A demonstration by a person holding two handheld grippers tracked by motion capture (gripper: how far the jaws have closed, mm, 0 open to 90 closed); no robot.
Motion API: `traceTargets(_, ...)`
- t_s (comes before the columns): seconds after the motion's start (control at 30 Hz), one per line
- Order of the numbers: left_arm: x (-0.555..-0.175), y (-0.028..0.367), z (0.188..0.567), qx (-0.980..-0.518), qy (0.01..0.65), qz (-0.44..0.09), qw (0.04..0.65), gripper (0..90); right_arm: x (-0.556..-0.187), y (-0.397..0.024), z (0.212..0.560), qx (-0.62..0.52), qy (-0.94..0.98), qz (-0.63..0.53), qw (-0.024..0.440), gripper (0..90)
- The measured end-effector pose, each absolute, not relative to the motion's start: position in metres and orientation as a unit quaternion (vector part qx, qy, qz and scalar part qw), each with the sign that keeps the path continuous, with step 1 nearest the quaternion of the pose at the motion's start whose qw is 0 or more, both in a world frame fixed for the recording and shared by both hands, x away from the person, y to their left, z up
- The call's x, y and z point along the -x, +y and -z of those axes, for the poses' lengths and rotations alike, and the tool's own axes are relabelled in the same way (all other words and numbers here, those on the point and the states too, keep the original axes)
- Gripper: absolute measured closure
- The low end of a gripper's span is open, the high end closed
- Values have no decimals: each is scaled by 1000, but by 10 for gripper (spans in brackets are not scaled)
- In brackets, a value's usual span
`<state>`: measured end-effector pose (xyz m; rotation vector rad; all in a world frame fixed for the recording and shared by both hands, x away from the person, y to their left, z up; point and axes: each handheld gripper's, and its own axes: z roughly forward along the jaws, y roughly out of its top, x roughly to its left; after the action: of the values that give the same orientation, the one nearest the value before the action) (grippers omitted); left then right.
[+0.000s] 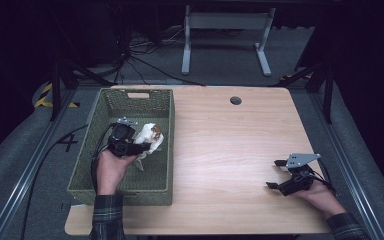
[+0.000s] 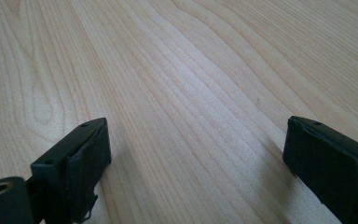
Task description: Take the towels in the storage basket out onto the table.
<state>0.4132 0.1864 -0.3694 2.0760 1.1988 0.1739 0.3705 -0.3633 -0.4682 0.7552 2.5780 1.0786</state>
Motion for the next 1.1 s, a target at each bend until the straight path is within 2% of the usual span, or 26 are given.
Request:
traceTargets(0.4, -405, 195, 352, -778, 447, -59, 438, 688, -371, -363, 468, -259, 884, -370, 123, 77)
traceTargets(1.1, -391, 167, 311, -781, 376, -64, 494, 705, -371, -363, 468, -259, 884, -370, 123, 77)
